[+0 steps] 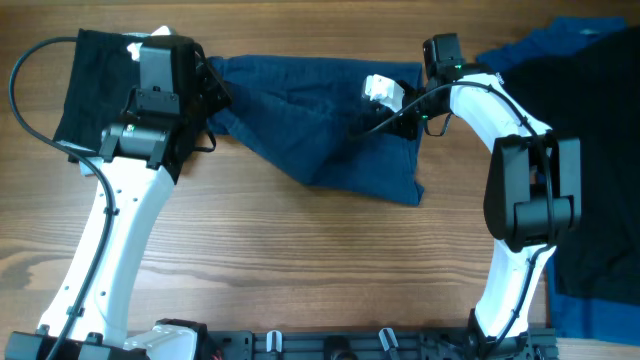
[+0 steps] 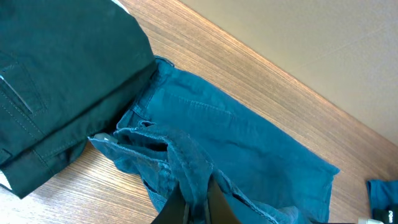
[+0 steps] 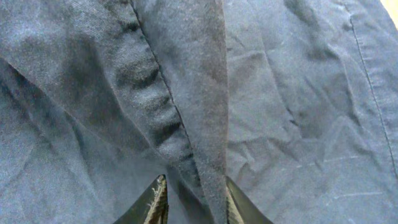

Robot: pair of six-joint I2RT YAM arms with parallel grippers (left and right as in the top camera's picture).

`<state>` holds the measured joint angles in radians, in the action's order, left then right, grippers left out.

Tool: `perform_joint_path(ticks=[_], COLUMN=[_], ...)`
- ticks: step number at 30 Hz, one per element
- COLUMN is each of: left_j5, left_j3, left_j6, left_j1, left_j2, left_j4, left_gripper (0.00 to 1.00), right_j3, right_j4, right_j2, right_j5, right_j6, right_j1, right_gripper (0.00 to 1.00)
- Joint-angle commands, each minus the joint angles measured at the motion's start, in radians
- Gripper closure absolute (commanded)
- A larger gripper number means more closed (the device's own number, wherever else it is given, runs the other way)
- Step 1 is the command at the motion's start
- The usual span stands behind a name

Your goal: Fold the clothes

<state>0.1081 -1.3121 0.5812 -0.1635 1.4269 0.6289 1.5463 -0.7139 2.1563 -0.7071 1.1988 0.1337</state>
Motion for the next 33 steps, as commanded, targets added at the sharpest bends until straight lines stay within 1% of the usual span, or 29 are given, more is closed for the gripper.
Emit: perform_joint_path(ticks=[1, 2, 3, 4, 5, 6, 8, 9, 12, 13, 18, 19, 21, 22, 25, 31, 33], left_j5=[0.025, 0.025, 0.025, 0.025, 0.025, 0.025, 0.025, 0.025, 0.025, 0.025, 0.025, 0.025, 0.025, 0.025, 0.025, 0.029, 0.057], left_j3=[-0.03, -0.03, -0.03, -0.03, -0.03, -0.03, -0.03, -0.03, -0.03, -0.031, -0.031, -0.031, -0.031, -0.031, -0.031, -0.031, -0.03], left_j6=[-0.02, -0.02, -0.02, -0.02, -0.02, -0.02, -0.02, -0.02, -0.02, -0.02, -0.02, -0.02, -0.02, -0.02, -0.02, -0.02, -0.02], left_j1=[0.005, 0.005, 0.005, 0.005, 0.005, 0.005, 0.005, 0.005, 0.005, 0.005, 0.005, 0.005, 0.005, 0.005, 0.005, 0.005, 0.005], left_j2=[-0.008, -0.008, -0.008, -0.008, -0.008, -0.008, -0.008, -0.008, -0.011, -0.014, -0.015, -0.015, -0.015, -0.015, -0.015, -0.014, -0.012], left_j4=[-0.018, -0.018, -0.018, -0.018, -0.018, -0.018, -0.018, -0.018, -0.018, -0.018, -0.018, -0.018, -0.018, -0.018, -0.018, -0.02, -0.024], left_gripper=[0.96, 0.96, 0.96, 0.96, 0.96, 0.96, 0.96, 0.96, 0.96, 0.96, 0.96, 0.96, 0.96, 0.96, 0.96, 0.96, 0.96], right_j3=[-0.002, -0.002, -0.002, -0.002, -0.002, -0.002, -0.002, -0.002, 0.005, 0.018, 0.058, 0.062, 0.075, 0.081, 0.1, 0.145, 0.169], right_j4=[-0.005, -0.005, -0.008, -0.01, -0.009, -0.005, 0.009, 0.018, 0.046, 0.052, 0.051, 0.053, 0.05, 0.046, 0.031, 0.003, -0.024], right_j2=[0.042, 0.047, 0.047, 0.048, 0.048, 0.048, 0.048, 0.046, 0.03, 0.022, -0.017, -0.024, -0.046, -0.057, -0.1, -0.172, -0.173], right_j5=[-0.035, -0.034, -0.034, -0.034, -0.034, -0.035, -0.034, -0.034, -0.034, -0.034, -0.028, -0.012, 0.069, 0.101, 0.125, 0.201, 0.215], right_j6=[0.002, 0.002, 0.002, 0.001, 0.001, -0.011, -0.074, -0.137, -0.38, -0.491, -0.784, -0.828, -0.972, -1.019, -1.079, -1.097, -1.086], right_j1=[0.001, 0.001, 0.0, 0.0, 0.0, 0.0, 0.0, 0.0, -0.002, -0.003, -0.004, -0.004, -0.004, -0.004, -0.004, -0.004, -0.004], right_gripper=[0.68, 0.69, 0.73, 0.82, 0.94, 0.96, 0.96, 0.96, 0.96, 0.96, 0.96, 0.96, 0.96, 0.96, 0.96, 0.96, 0.96])
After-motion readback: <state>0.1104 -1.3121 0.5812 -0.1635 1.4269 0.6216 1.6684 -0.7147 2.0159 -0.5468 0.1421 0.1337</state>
